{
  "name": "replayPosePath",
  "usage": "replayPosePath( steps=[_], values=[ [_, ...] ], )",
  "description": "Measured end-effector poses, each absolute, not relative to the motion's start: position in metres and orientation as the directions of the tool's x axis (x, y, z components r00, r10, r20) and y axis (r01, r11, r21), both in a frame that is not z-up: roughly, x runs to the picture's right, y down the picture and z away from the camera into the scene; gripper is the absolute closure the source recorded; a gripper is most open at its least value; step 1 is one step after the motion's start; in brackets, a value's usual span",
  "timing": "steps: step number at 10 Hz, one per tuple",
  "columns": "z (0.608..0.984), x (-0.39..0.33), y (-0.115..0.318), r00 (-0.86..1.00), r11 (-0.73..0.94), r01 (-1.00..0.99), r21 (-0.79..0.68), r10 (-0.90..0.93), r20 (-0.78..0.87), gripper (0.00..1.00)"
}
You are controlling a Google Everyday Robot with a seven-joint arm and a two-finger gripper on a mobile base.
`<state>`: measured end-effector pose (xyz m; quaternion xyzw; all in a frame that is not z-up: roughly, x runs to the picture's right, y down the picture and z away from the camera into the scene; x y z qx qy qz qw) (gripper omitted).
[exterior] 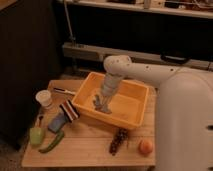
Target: Wipe tray with towel
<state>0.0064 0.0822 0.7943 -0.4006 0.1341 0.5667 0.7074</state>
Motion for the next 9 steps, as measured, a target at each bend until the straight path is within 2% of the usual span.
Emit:
replayPosePath(
  steps=[5, 9],
  values=[
    [0.784, 0.118, 0.110, 0.094, -0.102, -0.969, -0.226, 0.691, -0.716, 1.00],
    [0.801, 0.161, 0.104, -0.011, -0.139, -0.984, -0.112, 0.672, -0.740, 1.00]
  ],
)
